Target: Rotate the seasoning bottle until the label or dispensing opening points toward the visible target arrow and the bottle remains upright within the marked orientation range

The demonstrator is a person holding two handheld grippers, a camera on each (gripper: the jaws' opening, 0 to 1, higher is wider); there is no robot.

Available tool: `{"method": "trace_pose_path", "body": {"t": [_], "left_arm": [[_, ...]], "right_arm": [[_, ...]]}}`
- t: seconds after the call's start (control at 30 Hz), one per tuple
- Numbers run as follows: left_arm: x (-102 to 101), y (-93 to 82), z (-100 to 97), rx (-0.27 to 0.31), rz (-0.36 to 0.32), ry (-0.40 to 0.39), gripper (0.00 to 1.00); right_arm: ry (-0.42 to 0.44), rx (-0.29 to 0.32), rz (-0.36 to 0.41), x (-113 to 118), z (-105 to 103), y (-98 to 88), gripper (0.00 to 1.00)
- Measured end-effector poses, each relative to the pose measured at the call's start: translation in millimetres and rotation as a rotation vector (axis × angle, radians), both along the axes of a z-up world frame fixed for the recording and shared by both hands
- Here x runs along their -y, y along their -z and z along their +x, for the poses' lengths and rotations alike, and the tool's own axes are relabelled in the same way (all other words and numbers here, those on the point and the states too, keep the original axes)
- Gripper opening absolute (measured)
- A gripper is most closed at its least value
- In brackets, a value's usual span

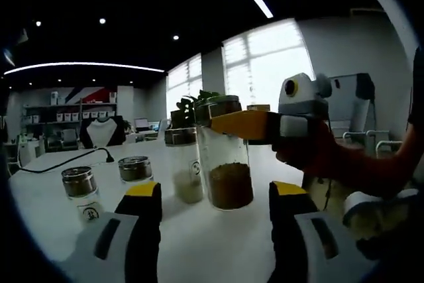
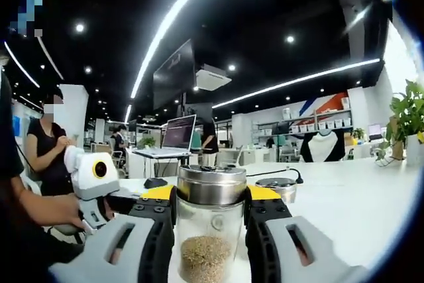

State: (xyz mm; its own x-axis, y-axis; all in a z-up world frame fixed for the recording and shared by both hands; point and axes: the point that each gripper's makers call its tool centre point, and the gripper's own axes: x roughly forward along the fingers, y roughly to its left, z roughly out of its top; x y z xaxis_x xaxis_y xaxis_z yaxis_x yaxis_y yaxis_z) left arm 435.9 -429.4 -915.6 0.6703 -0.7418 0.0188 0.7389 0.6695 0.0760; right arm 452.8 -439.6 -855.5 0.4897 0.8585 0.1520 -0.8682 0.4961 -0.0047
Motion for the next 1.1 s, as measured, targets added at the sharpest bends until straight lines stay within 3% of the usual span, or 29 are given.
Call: {"method": "trace_pose_path", "body": {"t": [0.07, 0.23, 0.5, 0.57, 0.87, 1.0, 1.1], "left_arm": [[4.6, -1.1, -0.4, 0.036, 0.008, 0.011, 0.63], [16.8, -3.5, -3.4, 0.028, -0.033, 0.063, 0.55], [26.1, -10.2, -7.5, -0.007, -0.116, 0.123, 0.45], [29.4, -9.6, -10.6, -0.039, -0.133, 0.152, 0.43], [29.7, 2.2, -9.1, -0.102, -0.095, 0.162, 0.44], [26.4, 7.4, -1.2, -0.094, -0.032, 0.086, 0.43], [21.9, 9.3, 4.4, -0.054, 0.026, -0.004, 0.43]], "right_arm": [[-0.033, 0.005, 0.017, -2.7, -4.8, -2.6, 0.38], [-0.078, 0.027, -0.013, -7.0, -12.9, -1.4, 0.38], [-0.168, 0.015, 0.02, -10.4, -23.4, -0.3, 0.38], [-0.176, 0.018, 0.019, -12.5, -25.7, 0.4, 0.38], [-0.238, 0.042, 0.03, -19.8, -39.0, -1.0, 0.38], [-0.206, 0.027, 0.015, -20.2, -34.4, 4.1, 0.39], [-0.175, 0.061, -0.019, -22.8, -33.6, 6.7, 0.39]]}}
